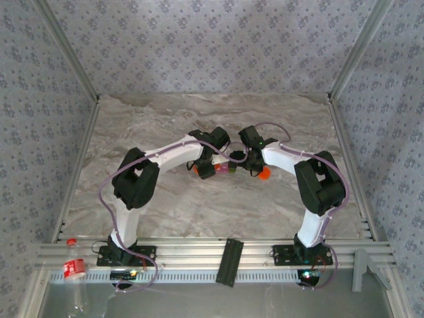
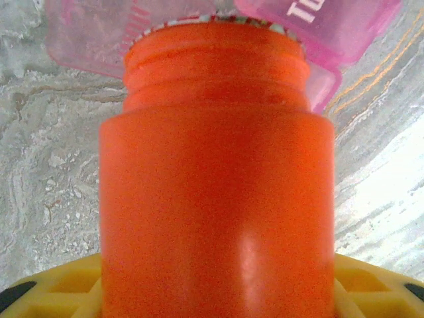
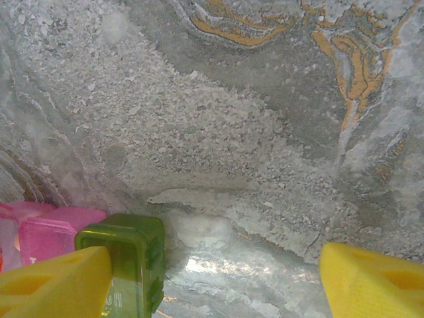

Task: Sort the pills into containers

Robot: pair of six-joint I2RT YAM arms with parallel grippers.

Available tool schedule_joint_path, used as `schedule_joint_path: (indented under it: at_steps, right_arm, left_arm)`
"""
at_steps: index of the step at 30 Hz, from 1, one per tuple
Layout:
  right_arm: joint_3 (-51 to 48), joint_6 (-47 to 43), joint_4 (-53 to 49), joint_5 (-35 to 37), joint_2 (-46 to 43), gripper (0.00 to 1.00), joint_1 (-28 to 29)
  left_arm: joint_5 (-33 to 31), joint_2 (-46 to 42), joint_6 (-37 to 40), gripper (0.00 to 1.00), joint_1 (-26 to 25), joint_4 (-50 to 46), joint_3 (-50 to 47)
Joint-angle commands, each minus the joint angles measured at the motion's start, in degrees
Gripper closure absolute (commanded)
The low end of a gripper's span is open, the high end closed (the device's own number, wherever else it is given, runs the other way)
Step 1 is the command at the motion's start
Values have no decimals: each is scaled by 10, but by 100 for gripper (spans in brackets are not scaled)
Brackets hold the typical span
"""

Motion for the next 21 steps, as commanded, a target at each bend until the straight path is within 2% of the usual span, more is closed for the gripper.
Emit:
schedule_joint_path:
  at_steps: [1,21]
  right_arm:
    - [-7,5,-21,10,12,17,4]
    - [14,3,-38,11,2,16,7]
  left_arm:
    - [16,-18,7,100,-8,11,-17]
    - [20,-71,-9,100,-6,70,-87]
